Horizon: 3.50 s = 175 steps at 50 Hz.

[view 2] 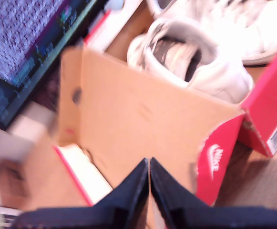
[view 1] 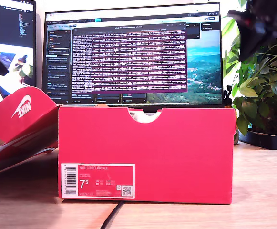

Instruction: Pack the white shoes by picking the first shoe and placing it inside the red shoebox, left side, then picking and rotating the second shoe and placing it in the shoebox

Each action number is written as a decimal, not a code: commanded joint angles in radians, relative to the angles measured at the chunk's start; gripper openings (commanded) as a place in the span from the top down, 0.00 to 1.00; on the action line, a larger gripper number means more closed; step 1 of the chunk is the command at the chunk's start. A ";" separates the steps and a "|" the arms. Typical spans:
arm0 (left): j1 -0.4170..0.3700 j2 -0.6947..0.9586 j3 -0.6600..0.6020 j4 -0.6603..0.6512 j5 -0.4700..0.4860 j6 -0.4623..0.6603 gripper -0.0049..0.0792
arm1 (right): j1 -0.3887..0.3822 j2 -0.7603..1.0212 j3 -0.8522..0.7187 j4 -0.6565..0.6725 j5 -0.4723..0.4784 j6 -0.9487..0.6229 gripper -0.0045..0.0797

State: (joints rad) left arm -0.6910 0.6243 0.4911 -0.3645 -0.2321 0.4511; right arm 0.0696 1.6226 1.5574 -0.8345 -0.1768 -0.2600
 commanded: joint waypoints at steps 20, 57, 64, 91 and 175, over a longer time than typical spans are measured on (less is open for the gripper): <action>0.375 0.071 0.008 0.225 0.301 -0.231 0.96 | -0.049 -0.195 -0.393 0.310 0.005 0.037 0.96; 0.458 0.096 -0.048 0.359 0.291 -0.378 0.96 | -0.103 -0.651 -0.945 0.732 0.031 0.071 0.96; 0.455 0.053 -0.103 0.387 0.290 -0.396 0.96 | -0.103 -0.692 -1.009 0.829 0.043 0.130 0.96; 0.481 -0.072 -0.389 0.669 0.244 -0.372 0.96 | -0.103 -0.801 -1.302 1.003 0.055 0.132 0.96; 0.634 -0.214 -0.517 0.649 0.284 -0.477 0.97 | -0.105 -1.588 -1.552 0.690 0.007 0.140 0.96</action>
State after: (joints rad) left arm -0.0601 0.4126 0.0051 0.2745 0.0513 -0.0231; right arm -0.0376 0.0692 0.0334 -0.1318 -0.1730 -0.1276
